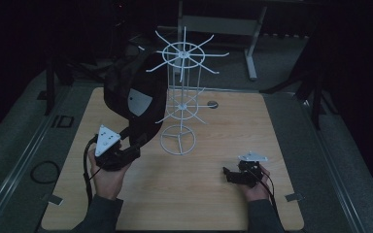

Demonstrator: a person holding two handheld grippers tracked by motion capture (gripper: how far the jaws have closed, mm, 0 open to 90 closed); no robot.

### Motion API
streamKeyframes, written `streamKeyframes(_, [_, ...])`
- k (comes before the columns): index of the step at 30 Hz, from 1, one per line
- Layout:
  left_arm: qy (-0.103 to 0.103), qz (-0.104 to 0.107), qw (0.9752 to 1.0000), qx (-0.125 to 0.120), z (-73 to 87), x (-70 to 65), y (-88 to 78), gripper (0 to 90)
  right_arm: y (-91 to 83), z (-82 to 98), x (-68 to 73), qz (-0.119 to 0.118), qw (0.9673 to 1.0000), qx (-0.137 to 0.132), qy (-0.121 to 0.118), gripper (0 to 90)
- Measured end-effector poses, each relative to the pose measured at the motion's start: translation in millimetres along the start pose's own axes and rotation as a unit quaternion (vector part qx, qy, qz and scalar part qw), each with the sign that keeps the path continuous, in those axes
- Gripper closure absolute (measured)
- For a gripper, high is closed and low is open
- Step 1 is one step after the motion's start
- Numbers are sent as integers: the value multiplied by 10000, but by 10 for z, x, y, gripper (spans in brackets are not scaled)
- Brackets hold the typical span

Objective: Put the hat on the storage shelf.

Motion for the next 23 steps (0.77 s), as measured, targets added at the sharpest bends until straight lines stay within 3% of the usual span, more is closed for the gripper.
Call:
streamKeyframes(6, [-132,-23,9999,-57,-14,6,-20,316,-1,0,1,-2,10000,2,10,154])
streamKeyframes(13, [-151,-65,9999,9,-18,12,-42,193,0,0,0,-2,10000,1,3,154])
streamKeyframes(23, [-144,-90,9999,27,-32,5,-50,145,-1,-1,1,-3,10000,4,5,154])
Point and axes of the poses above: each handheld gripper's, and its own axes: y roughly forward along the jaws, z roughly out of its underside, x roughly to its left, the point moved 2 cm from there along y, roughly forward along the jaws, and after that the axes turned 10 degrees about z, right-handed, at the moved point
